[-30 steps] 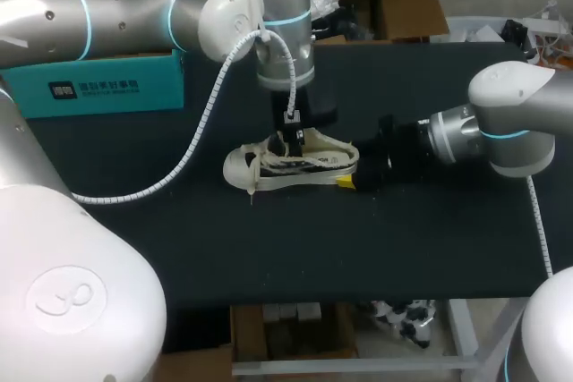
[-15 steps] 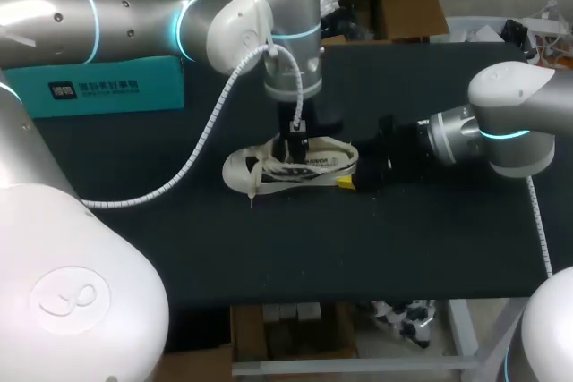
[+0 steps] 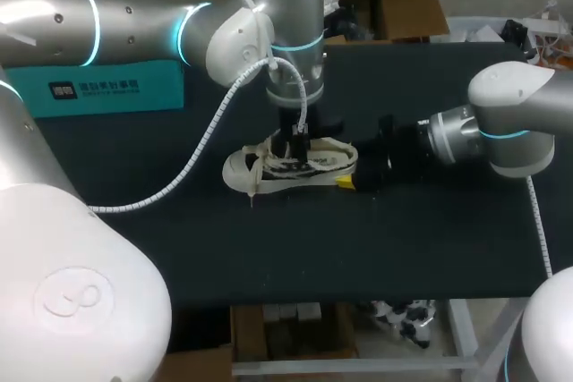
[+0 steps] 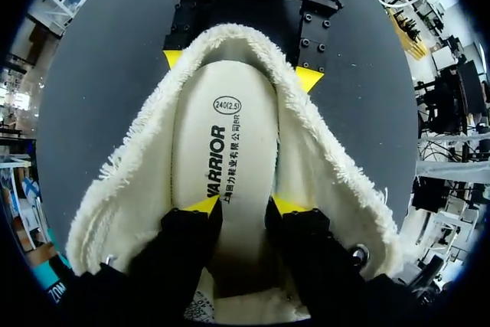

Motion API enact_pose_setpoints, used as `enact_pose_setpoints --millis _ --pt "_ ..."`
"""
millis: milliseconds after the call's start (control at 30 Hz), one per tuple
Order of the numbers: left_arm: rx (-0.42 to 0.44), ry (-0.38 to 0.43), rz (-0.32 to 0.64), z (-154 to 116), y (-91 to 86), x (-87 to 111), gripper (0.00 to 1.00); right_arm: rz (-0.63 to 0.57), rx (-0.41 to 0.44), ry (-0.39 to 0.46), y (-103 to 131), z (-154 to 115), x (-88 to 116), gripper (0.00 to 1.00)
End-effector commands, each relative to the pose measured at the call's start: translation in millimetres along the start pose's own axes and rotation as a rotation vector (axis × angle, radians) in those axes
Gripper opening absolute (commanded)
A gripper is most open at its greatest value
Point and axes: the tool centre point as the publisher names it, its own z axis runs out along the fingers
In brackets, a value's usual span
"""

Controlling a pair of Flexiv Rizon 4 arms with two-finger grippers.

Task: Open the shoe tongue, take the insole out of the shoe, put the insole back into the shoe, and pack the shoe into the shoebox

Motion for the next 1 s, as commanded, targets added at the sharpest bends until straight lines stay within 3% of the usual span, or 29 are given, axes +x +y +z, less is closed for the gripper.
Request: enact_pose_setpoints --millis 33,200,267,333,367,633,733,1000 --pt "-0.014 -0.007 -0.003 59.1 -0.7 -15.3 0.45 0.001 -0.002 0.004 -7.0 5.7 -4.5 0.00" --pt "-0.044 -0.041 0.008 75.8 -4.2 -31.2 0.45 0.001 -0.002 0.004 -7.0 5.7 -4.5 0.00" --pt "-0.057 -0.063 0.010 80.6 -5.6 -35.2 0.39 0.001 -0.002 0.004 -7.0 5.7 -4.5 0.00" --pt "-0.059 -0.064 0.015 83.0 -6.0 -39.8 0.17 0.001 -0.002 0.004 -7.0 5.7 -4.5 0.00" --pt "-0.060 -0.066 0.016 83.5 -6.2 -42.2 0.00 0.001 -0.002 0.004 -7.0 5.7 -4.5 0.00" --pt "-0.021 -0.078 0.040 58.5 -1.9 -43.2 0.00 0.001 -0.002 0.004 -7.0 5.7 -4.5 0.00" --pt "0.011 -0.082 0.048 38.4 -1.1 -39.6 0.00 0.001 -0.002 0.004 -7.0 5.7 -4.5 0.00" --pt "0.169 0.011 0.126 -27.3 5.1 -24.6 0.00 0.001 -0.002 0.004 -7.0 5.7 -4.5 0.00"
